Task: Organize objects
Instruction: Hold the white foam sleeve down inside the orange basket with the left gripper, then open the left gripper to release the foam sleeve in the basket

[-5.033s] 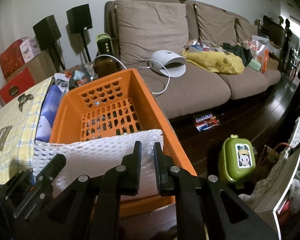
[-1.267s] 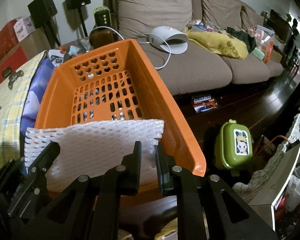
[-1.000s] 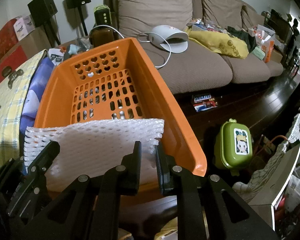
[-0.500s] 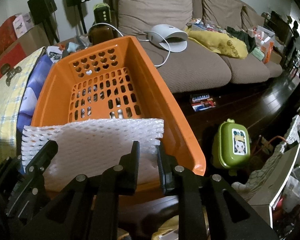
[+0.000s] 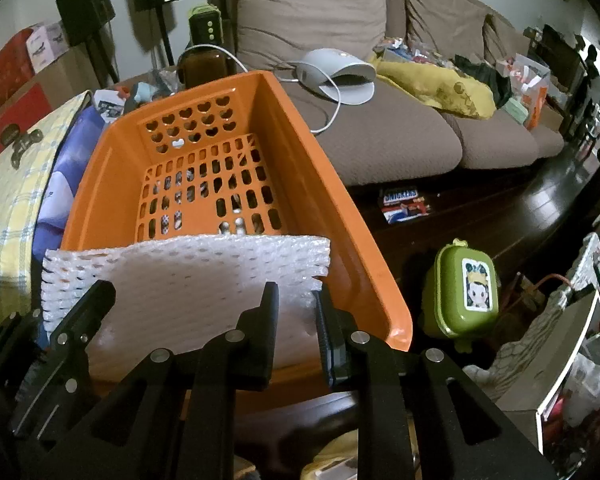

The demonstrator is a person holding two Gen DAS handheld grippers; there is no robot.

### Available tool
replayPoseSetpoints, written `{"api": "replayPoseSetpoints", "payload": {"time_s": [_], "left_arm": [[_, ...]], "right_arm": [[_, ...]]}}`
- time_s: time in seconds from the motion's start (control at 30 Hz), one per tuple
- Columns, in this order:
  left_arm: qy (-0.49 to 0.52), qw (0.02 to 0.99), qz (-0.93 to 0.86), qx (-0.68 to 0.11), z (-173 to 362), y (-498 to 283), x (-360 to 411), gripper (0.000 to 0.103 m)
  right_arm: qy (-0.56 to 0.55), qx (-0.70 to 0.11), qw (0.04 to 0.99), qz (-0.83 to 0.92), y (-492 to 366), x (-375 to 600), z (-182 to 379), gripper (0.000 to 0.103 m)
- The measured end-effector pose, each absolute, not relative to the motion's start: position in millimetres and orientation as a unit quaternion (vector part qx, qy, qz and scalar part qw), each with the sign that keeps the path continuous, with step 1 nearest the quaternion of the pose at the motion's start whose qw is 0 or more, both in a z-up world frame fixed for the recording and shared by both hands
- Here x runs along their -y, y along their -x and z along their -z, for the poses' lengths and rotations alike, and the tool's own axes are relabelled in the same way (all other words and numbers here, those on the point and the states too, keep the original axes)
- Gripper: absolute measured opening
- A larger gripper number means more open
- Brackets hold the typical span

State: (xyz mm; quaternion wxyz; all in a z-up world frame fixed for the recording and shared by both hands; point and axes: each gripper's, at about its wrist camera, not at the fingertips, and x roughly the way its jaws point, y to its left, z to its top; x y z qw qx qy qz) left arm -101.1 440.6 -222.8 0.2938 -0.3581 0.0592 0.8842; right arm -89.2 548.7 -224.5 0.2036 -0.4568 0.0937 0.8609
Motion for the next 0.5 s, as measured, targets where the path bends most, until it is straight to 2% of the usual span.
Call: {"api": "replayPoseSetpoints", "payload": {"time_s": [0.1,0.4,0.5], "left_arm": [[0.357,0.293,-0.885,-0.064,222.0,101.9,-440.6,0.018],[0.355,0.292,-0.886,-0.062,217.8,105.5,-439.1,0.019],[0.355,0.293,-0.886,-0.054,216.2,108.0,-435.7,0.025]], "right_arm": [[0.452,-0.093,0.203,-0.864,88.6,-547.9,222.3,0.022],[0.446,-0.095,0.207,-0.866,88.1,-549.8,219.2,0.022],[0.447,-0.089,0.210,-0.865,89.1,-547.6,219.7,0.024]]}}
